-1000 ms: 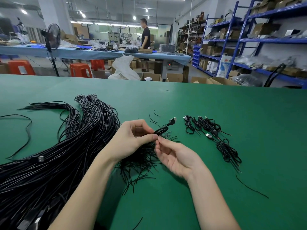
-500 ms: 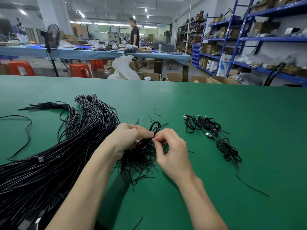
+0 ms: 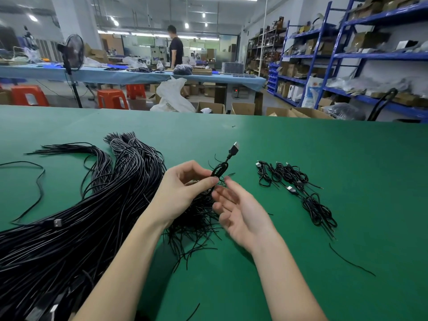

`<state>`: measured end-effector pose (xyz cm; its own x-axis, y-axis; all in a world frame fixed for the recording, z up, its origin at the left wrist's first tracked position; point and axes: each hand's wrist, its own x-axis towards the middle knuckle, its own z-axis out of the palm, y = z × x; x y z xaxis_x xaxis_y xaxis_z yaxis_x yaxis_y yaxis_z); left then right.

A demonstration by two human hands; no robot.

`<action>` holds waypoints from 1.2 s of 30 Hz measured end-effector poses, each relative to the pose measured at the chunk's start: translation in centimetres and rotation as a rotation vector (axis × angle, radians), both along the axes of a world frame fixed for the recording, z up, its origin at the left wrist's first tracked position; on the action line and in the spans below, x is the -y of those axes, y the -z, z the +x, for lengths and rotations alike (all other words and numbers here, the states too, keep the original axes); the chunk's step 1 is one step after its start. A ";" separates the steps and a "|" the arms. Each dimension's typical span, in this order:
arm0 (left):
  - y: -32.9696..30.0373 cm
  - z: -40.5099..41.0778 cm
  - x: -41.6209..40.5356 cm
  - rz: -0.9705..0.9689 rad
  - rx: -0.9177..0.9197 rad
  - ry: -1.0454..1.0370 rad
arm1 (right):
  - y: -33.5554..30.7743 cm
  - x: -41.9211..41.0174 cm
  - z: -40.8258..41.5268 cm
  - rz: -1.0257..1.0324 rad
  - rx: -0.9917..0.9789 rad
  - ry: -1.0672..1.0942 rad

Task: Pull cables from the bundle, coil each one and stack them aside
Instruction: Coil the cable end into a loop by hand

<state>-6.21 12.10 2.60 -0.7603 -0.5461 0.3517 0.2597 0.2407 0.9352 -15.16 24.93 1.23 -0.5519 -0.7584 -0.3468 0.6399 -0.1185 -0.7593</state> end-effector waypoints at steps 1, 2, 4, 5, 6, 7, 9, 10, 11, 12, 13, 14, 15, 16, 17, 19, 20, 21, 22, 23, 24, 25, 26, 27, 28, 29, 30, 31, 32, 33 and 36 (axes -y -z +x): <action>0.0 0.0 0.0 -0.006 -0.008 0.004 | -0.2 0.0 -0.1 -0.017 0.016 0.010; -0.1 0.0 0.0 -0.015 -0.013 0.007 | -0.4 -0.1 -0.2 -0.036 0.031 0.014; -0.1 0.1 -0.1 -0.034 -0.011 0.020 | -0.6 -0.3 -0.5 -0.065 0.032 0.006; -0.1 0.1 -0.1 -0.039 -0.006 0.022 | -0.6 -0.4 -0.6 -0.072 0.022 0.001; -0.2 0.2 -0.1 -0.040 -0.001 0.018 | -0.5 -0.4 -0.6 -0.072 0.017 0.002; -0.2 0.2 -0.1 -0.040 0.001 0.012 | -0.5 -0.4 -0.6 -0.064 0.019 0.004; -0.2 0.2 -0.2 -0.067 0.010 0.004 | -0.4 -0.6 -0.7 -0.033 0.019 0.004; -0.2 0.2 -0.2 -0.091 0.016 0.005 | -0.4 -0.7 -0.7 -0.026 0.026 0.003; -0.2 0.2 -0.3 -0.115 0.023 0.007 | -0.4 -0.8 -0.7 -0.025 0.039 0.000; -0.3 0.2 -0.3 -0.138 0.031 0.007 | -0.4 -1.0 -0.8 -0.029 0.051 -0.003; -0.3 0.3 -0.3 -0.163 0.041 0.005 | -0.4 -1.1 -0.9 -0.026 0.051 -0.003; -0.4 0.3 -0.3 -0.186 0.050 0.002 | -0.4 -1.2 -0.9 -0.019 0.027 0.004; -0.4 0.3 -0.3 -0.201 0.056 0.001 | -0.5 -1.2 -0.9 -0.012 -0.019 0.026; -0.4 0.3 -0.3 -0.205 0.062 0.003 | -0.5 -1.1 -0.9 -0.007 -0.086 0.059; -0.4 0.3 -0.3 -0.199 0.074 0.006 | -0.4 -0.9 -0.9 0.009 -0.178 0.105; -0.4 0.2 -0.1 -0.165 0.137 -0.011 | -0.1 -0.6 -0.6 0.083 -0.490 0.234; -0.5 0.2 0.0 -0.120 0.191 -0.033 | 0.2 -0.5 -0.5 0.135 -0.747 0.322; -0.6 0.1 0.1 -0.041 0.256 -0.046 | 0.6 -0.4 -0.5 0.172 -1.049 0.408; -0.7 0.1 0.3 0.073 0.319 -0.035 | 1.0 -0.4 -0.4 0.168 -1.339 0.474; -0.8 0.1 0.4 0.201 0.372 0.006 | 1.3 -0.4 -0.3 0.143 -1.574 0.530; -1.0 0.2 0.4 0.310 0.402 0.057 | 1.7 -0.4 -0.4 0.107 -1.729 0.584; -1.0 0.3 0.4 0.370 0.400 0.093 | 2.0 -0.4 -0.4 0.077 -1.792 0.623; -1.0 0.3 0.4 0.382 0.374 0.101 | 2.2 -0.5 -0.5 0.072 -1.771 0.626; -0.9 0.2 0.5 0.346 0.340 0.078 | 2.1 -0.5 -0.5 0.091 -1.672 0.579; -0.9 0.2 0.4 0.272 0.310 0.027 | 1.9 -0.5 -0.5 0.113 -1.510 0.493; -0.8 0.1 0.4 0.183 0.280 -0.022 | 1.6 -0.5 -0.5 0.111 -1.297 0.396; -0.7 0.0 0.3 0.107 0.244 -0.047 | 1.2 -0.5 -0.6 0.094 -1.053 0.303; -0.6 0.0 0.3 0.054 0.202 -0.045 | 0.7 -0.5 -0.7 0.089 -0.818 0.214; -0.4 -0.1 0.2 0.012 0.166 -0.029 | 0.3 -0.6 -0.8 0.102 -0.643 0.128; -0.2 -0.1 0.2 -0.024 0.137 -0.013 | 0.1 -0.8 -1.0 0.126 -0.540 0.046; 0.0 -0.1 0.1 -0.130 0.098 0.006 | 0.1 -1.1 -1.2 0.107 -0.362 -0.075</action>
